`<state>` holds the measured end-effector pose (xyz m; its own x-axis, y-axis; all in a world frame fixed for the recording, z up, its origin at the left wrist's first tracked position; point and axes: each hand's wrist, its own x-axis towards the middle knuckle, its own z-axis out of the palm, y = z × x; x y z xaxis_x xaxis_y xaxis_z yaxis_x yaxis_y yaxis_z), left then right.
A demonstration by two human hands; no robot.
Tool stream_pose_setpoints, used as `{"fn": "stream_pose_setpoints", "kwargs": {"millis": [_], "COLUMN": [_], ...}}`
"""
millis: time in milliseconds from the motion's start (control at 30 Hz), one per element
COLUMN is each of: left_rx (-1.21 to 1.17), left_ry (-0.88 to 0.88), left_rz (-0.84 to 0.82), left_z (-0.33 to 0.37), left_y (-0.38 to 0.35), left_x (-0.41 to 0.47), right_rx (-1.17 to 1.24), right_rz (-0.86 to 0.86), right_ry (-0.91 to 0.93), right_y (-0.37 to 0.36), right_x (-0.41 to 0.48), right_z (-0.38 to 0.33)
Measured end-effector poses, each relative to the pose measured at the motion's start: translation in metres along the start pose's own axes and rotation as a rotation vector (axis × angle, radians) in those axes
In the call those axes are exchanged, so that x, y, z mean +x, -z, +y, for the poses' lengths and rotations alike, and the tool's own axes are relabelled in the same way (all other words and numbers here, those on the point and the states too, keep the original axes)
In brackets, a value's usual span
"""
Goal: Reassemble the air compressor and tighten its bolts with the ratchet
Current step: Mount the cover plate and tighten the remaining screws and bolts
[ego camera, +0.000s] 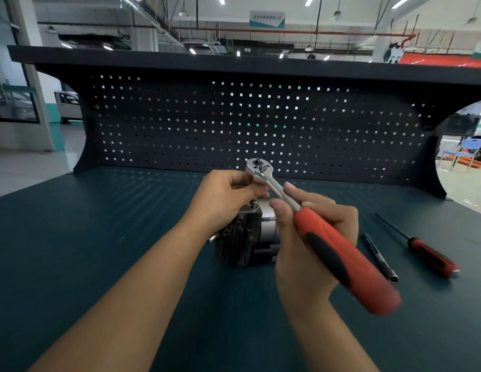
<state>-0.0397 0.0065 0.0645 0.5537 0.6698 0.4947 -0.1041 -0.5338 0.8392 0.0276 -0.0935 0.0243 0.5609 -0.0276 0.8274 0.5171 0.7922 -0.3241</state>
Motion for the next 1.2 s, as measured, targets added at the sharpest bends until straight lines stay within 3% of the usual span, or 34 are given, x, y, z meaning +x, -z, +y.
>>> {"fn": "stream_pose_setpoints", "kwargs": {"millis": [133, 300, 467, 533, 633, 800, 933, 1200], "left_rx": [0.063, 0.158, 0.182, 0.191, 0.201, 0.168, 0.005, -0.033], "left_ry": [0.003, -0.009, -0.046, -0.051, -0.044, -0.031, -0.017, 0.008], "left_rz": [-0.030, -0.049, -0.088, -0.083, -0.083, -0.081, -0.043, 0.033], "left_z": [-0.001, -0.002, 0.001, 0.001, -0.001, -0.003, -0.002, 0.003], "left_y": [0.002, 0.006, 0.006, 0.006, 0.007, 0.006, 0.005, 0.003], "left_x": [-0.001, 0.002, 0.003, 0.003, 0.004, 0.004, -0.001, -0.009], "right_rx": [0.039, 0.291, 0.466, 0.527, 0.555, 0.397, 0.272, 0.128], "right_rz": [0.101, 0.229, 0.068, 0.011, 0.032, 0.144, 0.089, 0.065], "right_ry": [-0.191, -0.603, -1.217, -1.318, -1.222, -0.755, -0.429, -0.231], "right_y": [0.001, 0.000, -0.020, -0.023, -0.019, -0.009, -0.012, -0.018], "right_x": [0.014, 0.054, 0.083, 0.086, 0.081, 0.057, 0.030, 0.008], "right_z": [0.000, 0.027, 0.067, 0.072, 0.065, 0.036, 0.012, -0.005]}}
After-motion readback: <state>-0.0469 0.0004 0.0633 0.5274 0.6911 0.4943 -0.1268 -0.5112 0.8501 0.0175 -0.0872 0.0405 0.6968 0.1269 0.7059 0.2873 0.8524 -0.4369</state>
